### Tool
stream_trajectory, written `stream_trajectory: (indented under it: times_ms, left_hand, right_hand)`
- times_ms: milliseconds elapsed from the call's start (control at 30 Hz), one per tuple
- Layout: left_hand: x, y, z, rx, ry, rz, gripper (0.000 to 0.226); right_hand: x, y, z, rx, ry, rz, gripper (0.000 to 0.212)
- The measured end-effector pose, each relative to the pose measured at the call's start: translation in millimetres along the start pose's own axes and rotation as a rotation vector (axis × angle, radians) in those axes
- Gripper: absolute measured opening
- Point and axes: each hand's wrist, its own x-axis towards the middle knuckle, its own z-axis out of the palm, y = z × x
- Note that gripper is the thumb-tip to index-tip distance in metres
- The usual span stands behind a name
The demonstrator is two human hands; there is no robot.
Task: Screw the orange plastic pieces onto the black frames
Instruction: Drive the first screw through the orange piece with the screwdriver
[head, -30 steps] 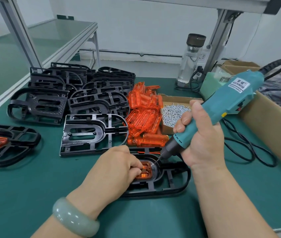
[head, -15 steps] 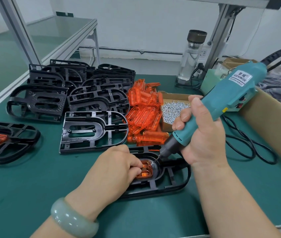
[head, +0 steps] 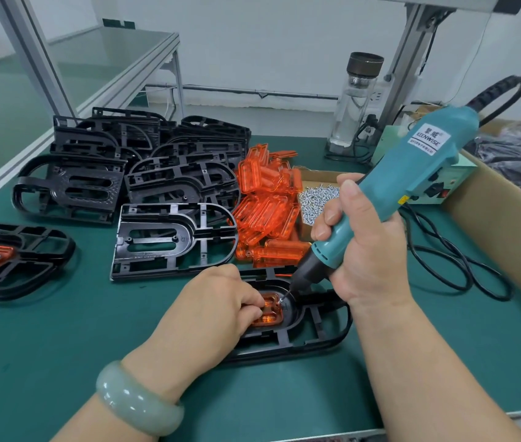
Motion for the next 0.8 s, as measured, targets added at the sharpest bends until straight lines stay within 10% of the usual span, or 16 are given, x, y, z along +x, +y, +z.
stream_trajectory:
  times_ms: [800]
  left_hand:
    - [2, 0, -3, 0.051, -0.024, 0.087, 0.015]
  right_hand:
    - [1, 6, 14, -0.059, -0.315, 0.030, 0.022]
